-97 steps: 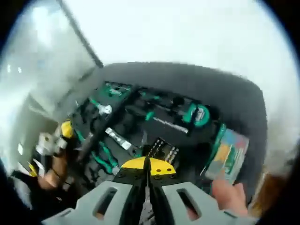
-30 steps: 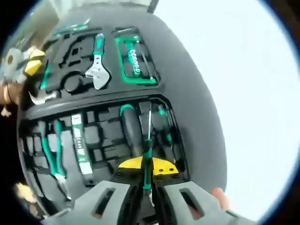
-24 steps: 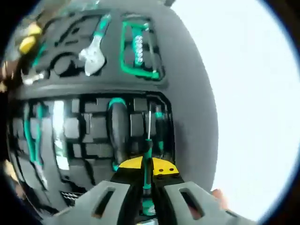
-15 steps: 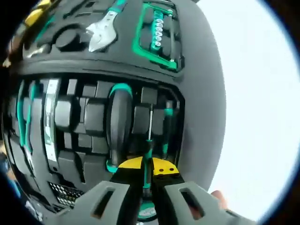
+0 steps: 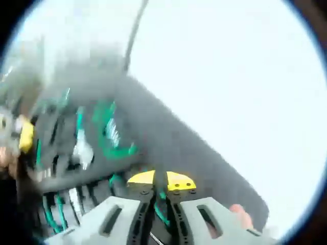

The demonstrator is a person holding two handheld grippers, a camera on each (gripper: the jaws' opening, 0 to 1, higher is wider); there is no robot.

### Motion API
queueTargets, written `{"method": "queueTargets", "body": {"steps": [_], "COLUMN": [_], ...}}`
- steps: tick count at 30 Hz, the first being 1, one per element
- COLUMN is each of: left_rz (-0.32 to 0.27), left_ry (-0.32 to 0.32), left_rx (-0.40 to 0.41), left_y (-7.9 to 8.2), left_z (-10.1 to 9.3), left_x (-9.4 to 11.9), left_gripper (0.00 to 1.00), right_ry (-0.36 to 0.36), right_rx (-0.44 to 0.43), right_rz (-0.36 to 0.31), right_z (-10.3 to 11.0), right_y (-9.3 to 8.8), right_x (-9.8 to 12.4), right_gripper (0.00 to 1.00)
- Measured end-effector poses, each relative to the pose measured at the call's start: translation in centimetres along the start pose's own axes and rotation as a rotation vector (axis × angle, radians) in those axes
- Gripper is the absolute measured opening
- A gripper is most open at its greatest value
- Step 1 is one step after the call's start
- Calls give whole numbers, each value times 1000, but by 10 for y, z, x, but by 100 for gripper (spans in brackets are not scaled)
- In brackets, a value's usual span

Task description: Pick up the tools and put them into their designated positions in the toolbox.

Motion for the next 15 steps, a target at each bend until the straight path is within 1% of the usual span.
{"method": "queueTargets", "body": {"steps": [1, 2, 3, 4, 5, 6, 7, 8, 9, 10, 11, 12, 13, 14, 15], "left_rz": [-3, 42, 43, 40, 47, 52, 49, 48, 60, 100, 157, 226, 280, 312, 323], "left_ry": [1, 15, 5, 3, -21, -63, -76, -88, -130, -166, -190, -201, -220, -224, -268], "left_rx": [14, 51, 38, 38, 23, 7, -1, 2, 22, 45, 94, 98, 100, 83, 35], "left_y": [2, 2, 12, 24, 37, 50, 62, 69, 71, 65, 55, 41, 28, 17, 7], "left_z": [0, -1, -4, -7, -10, -16, -17, -14, -14, -15, -17, -18, -22, -25, -37], "left_x": [-1, -6, -12, -19, -33, -47, -63, -83, -112, -135, -155, -175, -190, -206, -218], "left_gripper": [8, 8, 7, 7, 6, 6, 6, 6, 6, 6, 6, 5, 3, 3, 2], "right_ry": [-57, -111, -140, -184, -212, -275, -291, -296, -301, -325, -350, -358, -355, -380, -369], "right_rx": [-42, -91, -137, -180, -177, -187, -193, -193, -188, -184, -175, -162, -117, -182, -149], "right_rz": [-66, -50, -12, 13, 9, 6, 6, -4, -11, -23, -54, -85, -14, -90, -199], "right_z": [-9, -15, -18, -23, -27, -35, -37, -37, -37, -40, -43, -40, -40, -40, -38], "right_y": [-5, -24, -44, -60, -67, -80, -84, -87, -90, -92, -93, -93, -96, -84, -68], "right_x": [6, 9, 9, 7, 6, 1, -1, -6, -9, -12, -13, -13, -11, -6, -2], "right_gripper": [0, 0, 0, 0, 0, 0, 0, 0, 0, 0, 0, 0, 0, 0, 0]}}
Point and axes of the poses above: the point that each gripper's makers call its tool centre point, and the gripper's own axes: x roughly backward along the fingers, z roughly to its left, y roughly out of its top, the point moved 1 cm from there along x, roughly backward along the fingers, and after that the axes turned 6 degrees about -y, right-handed, at the moved point
